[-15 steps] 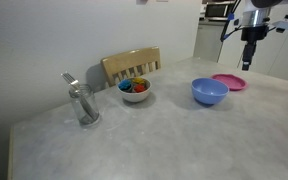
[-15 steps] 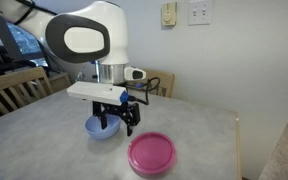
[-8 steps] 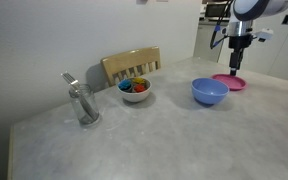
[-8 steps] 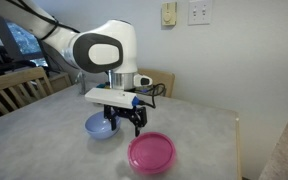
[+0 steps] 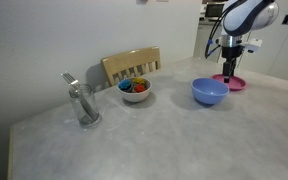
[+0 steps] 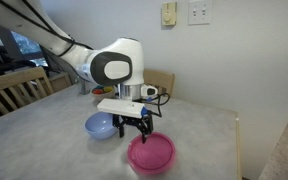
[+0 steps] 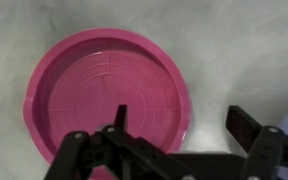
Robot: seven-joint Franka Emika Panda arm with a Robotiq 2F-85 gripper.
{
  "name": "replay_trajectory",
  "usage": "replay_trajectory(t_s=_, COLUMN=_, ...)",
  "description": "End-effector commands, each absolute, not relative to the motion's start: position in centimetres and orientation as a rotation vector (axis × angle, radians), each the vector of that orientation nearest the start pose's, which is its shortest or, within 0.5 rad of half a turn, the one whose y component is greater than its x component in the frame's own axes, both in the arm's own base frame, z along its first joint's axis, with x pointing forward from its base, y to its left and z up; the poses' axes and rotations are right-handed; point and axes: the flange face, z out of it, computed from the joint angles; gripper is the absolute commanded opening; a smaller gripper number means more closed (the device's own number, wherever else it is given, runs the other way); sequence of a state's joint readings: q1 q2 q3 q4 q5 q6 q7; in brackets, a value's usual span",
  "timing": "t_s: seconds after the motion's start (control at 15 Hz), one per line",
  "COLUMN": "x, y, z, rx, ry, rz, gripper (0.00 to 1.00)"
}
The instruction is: Put the pink plate on top of the blue bowl
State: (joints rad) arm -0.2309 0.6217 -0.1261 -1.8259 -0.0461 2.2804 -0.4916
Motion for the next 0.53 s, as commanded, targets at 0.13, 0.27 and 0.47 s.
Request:
replay_trajectory(t_s=0.13, x=58.9, y=-23.2, z=14.5, rx=-3.11, ry=-0.247, rz=0.293, gripper=1.0)
replay_trajectory(t_s=0.27, x=58.9, y=-23.4, z=14.0, rx=-3.102, ry=-0.241, rz=0.281, gripper=1.0)
replay_trajectory(t_s=0.47, x=59.3, y=-22.9, z=14.4, rx=-3.095, ry=-0.268, rz=0.262, gripper=1.0)
